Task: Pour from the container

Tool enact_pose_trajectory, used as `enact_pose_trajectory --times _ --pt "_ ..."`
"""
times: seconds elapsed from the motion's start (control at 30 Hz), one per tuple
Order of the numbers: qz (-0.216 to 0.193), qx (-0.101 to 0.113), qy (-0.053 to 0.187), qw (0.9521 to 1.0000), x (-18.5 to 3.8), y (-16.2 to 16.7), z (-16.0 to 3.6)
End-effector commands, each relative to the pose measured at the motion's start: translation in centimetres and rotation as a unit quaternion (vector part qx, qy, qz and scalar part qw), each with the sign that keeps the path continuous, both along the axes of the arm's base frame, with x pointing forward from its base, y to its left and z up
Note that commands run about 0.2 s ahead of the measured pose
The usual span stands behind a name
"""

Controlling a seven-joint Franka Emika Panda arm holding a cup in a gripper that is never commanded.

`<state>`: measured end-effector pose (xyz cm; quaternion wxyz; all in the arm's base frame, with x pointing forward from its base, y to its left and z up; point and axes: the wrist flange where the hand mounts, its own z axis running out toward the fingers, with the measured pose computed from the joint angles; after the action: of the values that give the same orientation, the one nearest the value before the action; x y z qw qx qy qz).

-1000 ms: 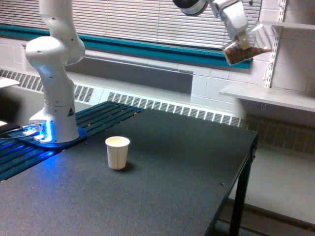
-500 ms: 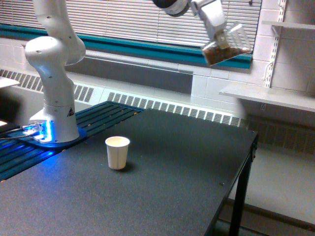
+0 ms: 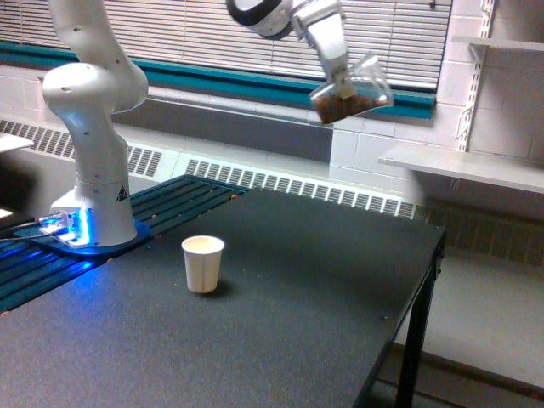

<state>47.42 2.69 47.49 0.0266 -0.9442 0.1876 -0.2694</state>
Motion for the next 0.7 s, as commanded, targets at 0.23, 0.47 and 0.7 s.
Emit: enact_pose_trajectory --times 0.23,0.47,0.7 --pt "0.007 0.000 0.014 0.9999 -5.4 -0.9 -1.3" --pt "-0.012 0.000 0.031 0.9994 -8.6 -1.8 -2.3" --pt "-0.036 0.010 0.048 0.9981 -11.5 -2.3 -3.8"
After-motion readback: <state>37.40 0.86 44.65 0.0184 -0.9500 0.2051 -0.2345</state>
